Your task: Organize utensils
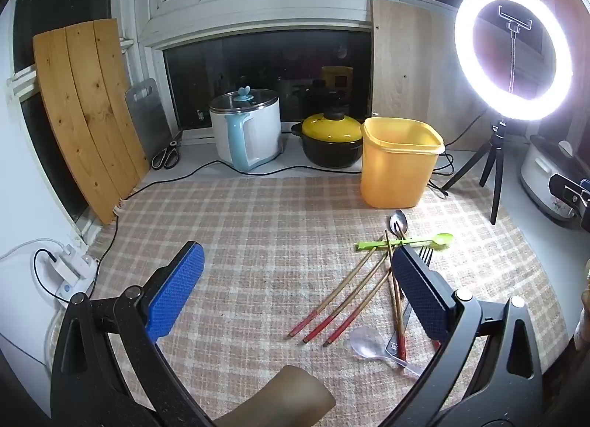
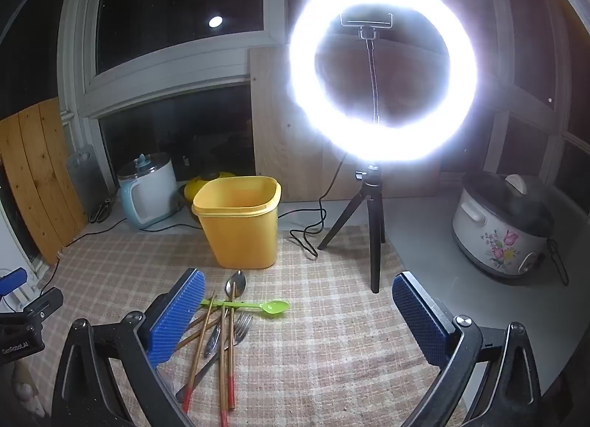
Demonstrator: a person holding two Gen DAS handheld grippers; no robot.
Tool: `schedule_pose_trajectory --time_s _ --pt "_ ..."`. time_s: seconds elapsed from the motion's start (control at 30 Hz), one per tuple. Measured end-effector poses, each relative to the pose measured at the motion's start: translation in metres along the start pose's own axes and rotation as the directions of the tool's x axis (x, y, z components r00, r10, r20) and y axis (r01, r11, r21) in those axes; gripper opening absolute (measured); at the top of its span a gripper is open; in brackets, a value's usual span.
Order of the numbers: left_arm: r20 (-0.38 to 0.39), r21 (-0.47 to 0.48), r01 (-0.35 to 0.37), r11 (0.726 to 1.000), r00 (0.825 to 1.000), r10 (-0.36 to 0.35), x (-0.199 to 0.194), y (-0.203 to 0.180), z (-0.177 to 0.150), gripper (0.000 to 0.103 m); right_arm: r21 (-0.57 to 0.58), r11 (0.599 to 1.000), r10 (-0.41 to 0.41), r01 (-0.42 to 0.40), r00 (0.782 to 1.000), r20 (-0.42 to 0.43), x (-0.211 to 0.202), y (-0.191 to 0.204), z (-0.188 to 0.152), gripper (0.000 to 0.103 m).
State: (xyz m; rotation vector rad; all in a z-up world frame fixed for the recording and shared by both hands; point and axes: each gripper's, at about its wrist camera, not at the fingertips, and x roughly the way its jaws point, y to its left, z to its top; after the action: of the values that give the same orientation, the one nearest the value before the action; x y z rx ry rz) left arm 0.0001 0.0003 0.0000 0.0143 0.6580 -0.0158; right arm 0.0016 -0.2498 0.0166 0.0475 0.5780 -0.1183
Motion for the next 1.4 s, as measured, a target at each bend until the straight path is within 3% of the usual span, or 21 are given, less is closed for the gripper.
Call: schedule_pose_trajectory --time_s 1.4 --pt "0.002 0.012 -0.010 1.000 1.000 0.010 0.003 -0.004 -0.006 0.103 0.006 1.000 0.013 -0.013 1.000 -0.014 0.001 -0.001 -0.004 0.103"
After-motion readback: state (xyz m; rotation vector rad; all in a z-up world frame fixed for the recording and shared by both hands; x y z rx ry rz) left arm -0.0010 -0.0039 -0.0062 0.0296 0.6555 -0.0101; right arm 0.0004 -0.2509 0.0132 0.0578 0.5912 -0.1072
